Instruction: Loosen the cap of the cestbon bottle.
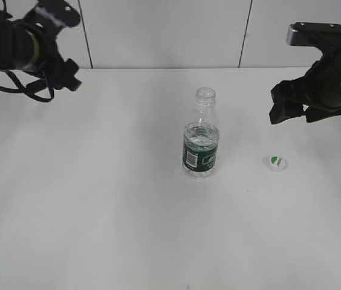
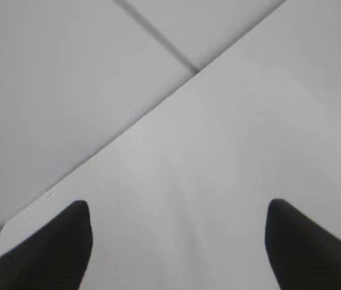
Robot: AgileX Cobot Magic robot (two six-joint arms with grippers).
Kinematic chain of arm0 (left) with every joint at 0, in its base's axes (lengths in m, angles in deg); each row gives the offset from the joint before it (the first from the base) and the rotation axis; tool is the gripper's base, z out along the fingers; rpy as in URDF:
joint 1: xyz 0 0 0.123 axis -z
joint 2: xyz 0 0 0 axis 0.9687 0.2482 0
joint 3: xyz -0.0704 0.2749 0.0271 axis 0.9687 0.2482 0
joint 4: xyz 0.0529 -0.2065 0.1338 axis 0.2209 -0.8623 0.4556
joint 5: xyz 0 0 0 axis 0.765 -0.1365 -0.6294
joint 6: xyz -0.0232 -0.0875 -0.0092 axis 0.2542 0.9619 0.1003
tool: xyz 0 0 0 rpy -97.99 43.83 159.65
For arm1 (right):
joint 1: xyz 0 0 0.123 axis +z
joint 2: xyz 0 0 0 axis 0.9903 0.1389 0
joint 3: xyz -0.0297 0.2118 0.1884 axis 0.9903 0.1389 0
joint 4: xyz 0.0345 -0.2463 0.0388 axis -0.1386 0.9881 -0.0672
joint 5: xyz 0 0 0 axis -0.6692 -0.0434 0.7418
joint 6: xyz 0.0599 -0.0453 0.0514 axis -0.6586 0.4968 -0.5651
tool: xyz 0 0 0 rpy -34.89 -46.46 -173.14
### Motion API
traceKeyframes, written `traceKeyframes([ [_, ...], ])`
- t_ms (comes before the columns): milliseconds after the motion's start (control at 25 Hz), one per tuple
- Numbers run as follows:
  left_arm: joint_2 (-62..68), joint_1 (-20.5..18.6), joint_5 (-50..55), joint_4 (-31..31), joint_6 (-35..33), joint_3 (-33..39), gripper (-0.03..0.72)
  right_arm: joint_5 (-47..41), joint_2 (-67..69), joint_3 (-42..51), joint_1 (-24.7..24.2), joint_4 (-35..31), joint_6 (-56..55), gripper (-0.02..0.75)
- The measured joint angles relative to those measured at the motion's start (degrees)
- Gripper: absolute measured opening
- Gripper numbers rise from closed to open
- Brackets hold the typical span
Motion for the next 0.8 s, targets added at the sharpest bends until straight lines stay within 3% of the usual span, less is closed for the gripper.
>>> traceKeyframes([
  [120, -1.9, 0.0, 8.4, -9.9, -4.8, 0.0, 0.537, -1.8, -1.1, 0.0, 0.0, 0.0, 0.2, 0.557],
  [240, -4.8, -0.1, 11.6, -26.2, -17.3, 0.0, 0.537, -3.9, -2.6, 0.0, 0.0, 0.3, 0.9, 0.557],
  [480, -10.4, -0.1, 18.5, -50.0, -39.6, 0.0, 0.536, -8.5, -6.7, 0.0, 0.0, 2.2, 1.1, 0.557],
  [800, -16.1, -0.2, 29.4, -67.0, -52.2, 0.0, 0.536, -16.8, -13.7, 0.0, 0.0, 7.7, 1.1, 0.557],
])
